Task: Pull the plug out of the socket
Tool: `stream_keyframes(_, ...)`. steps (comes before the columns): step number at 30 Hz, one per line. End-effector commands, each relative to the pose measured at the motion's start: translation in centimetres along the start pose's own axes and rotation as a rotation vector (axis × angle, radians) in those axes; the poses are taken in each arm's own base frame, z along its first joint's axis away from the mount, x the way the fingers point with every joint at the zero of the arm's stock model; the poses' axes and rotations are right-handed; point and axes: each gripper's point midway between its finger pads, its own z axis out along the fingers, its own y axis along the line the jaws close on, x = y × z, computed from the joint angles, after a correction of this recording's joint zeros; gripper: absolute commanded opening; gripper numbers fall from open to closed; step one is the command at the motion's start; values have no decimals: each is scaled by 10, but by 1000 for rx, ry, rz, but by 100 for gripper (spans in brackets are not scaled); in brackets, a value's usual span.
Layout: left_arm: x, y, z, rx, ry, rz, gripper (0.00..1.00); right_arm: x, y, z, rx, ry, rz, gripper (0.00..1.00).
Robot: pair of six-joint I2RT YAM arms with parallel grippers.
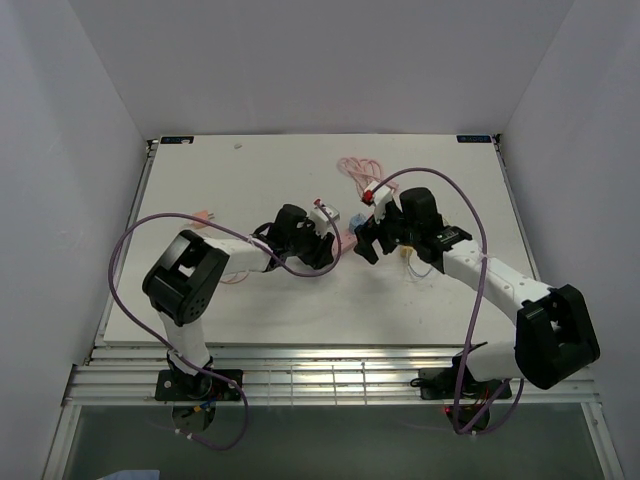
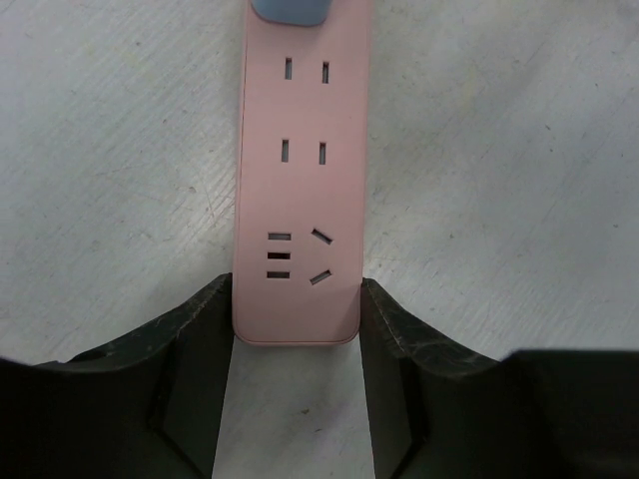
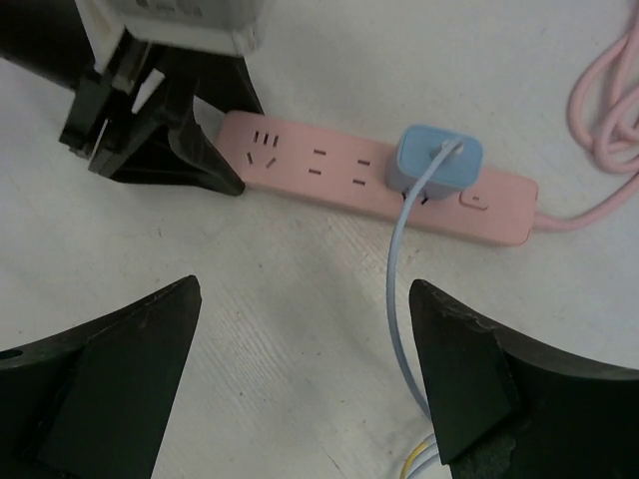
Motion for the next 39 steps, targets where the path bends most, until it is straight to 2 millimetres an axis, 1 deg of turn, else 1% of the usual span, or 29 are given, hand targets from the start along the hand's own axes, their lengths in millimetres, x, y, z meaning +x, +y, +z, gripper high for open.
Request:
stream_keyframes(1,18,21,-22,-104,64,-39,48,-19,7,1,-3,-149,-27,90)
stream_keyframes(2,15,20,-23,-99,58,-38,54,-8,11,2,-10,-139,-31,90)
stream_keyframes(3,14,19,-23,-94,53,-35,64,-6,12,2,-12,-143,-43,90)
stream_keyframes(6,6,17,-24,-80,38,-20,77,-7,20,-2,-65,-157,-119,90)
stream_keyframes(7,2,16,-25,-77,29,-16,95,-13,27,-7,-103,-175,-170,90)
stream_keyframes(8,-2,16,-26,-76,20,-10,98,-23,30,-13,-115,-206,-198,90)
stream_keyframes(11,-12,17,-28,-79,-3,10,98,-54,41,-33,-168,-298,-309,90)
stream_keyframes(12,-14,17,-28,-80,-7,16,98,-73,41,-41,-163,-341,-340,90)
stream_keyframes(14,-22,17,-26,-72,-23,25,98,-97,38,-56,-154,-405,-388,90)
stream_keyframes(15,-23,16,-24,-63,-26,29,98,-116,34,-66,-133,-441,-412,90)
stream_keyframes(18,-30,14,-15,-27,-36,34,98,-138,0,-75,-26,-457,-413,90)
stream_keyframes(19,-33,11,-12,-7,-39,35,98,-140,-22,-81,19,-455,-399,90)
stream_keyframes(20,-34,10,-8,6,-38,37,98,-140,-33,-82,21,-454,-387,90)
stream_keyframes(21,-40,9,-4,20,-46,35,98,-135,-41,-77,-27,-449,-357,90)
stream_keyframes(22,-42,8,-1,30,-48,37,98,-137,-69,-89,10,-455,-337,90)
stream_keyframes(23,-45,4,1,50,-53,40,98,-134,-79,-90,-6,-455,-326,90)
stream_keyframes(24,-49,4,6,59,-56,48,98,-120,-96,-86,-47,-440,-294,90)
stream_keyframes(25,-49,0,9,74,-53,54,98,-118,-109,-81,-65,-432,-345,90)
stream_keyframes(26,-48,-2,11,82,-50,57,98,-120,-105,-87,-103,-432,-329,90)
stream_keyframes(27,-46,-3,14,91,-43,60,98,-108,-113,-76,-134,-411,-376,90)
stream_keyframes(28,-44,-4,18,99,-35,57,98,-92,-112,-70,-172,-356,-349,90)
stream_keyframes(29,-42,-8,21,115,-31,59,98,-97,-117,-70,-175,-341,-397,90)
stream_keyframes(30,-39,-10,23,121,-23,57,98,-83,-123,-56,-203,-300,-381,90)
stream_keyframes(31,-32,-11,26,124,-8,52,98,-72,-122,-53,-232,-263,-389,90)
stream_keyframes(32,-27,-15,29,134,3,56,98,-74,-127,-51,-233,-256,-413,90)
stream_keyframes(33,-24,-17,31,132,12,60,97,-62,-131,-40,-257,-234,-398,90)
stream_keyframes(35,-13,-22,36,126,37,84,95,-51,-132,-31,-286,-214,-400,90)
stream_keyframes(36,-10,-18,38,95,41,92,94,-45,-134,-23,-310,-210,-383,90)
stream_keyframes(39,-2,-17,46,72,54,104,87,-33,-120,-14,-417,-204,-396,90)
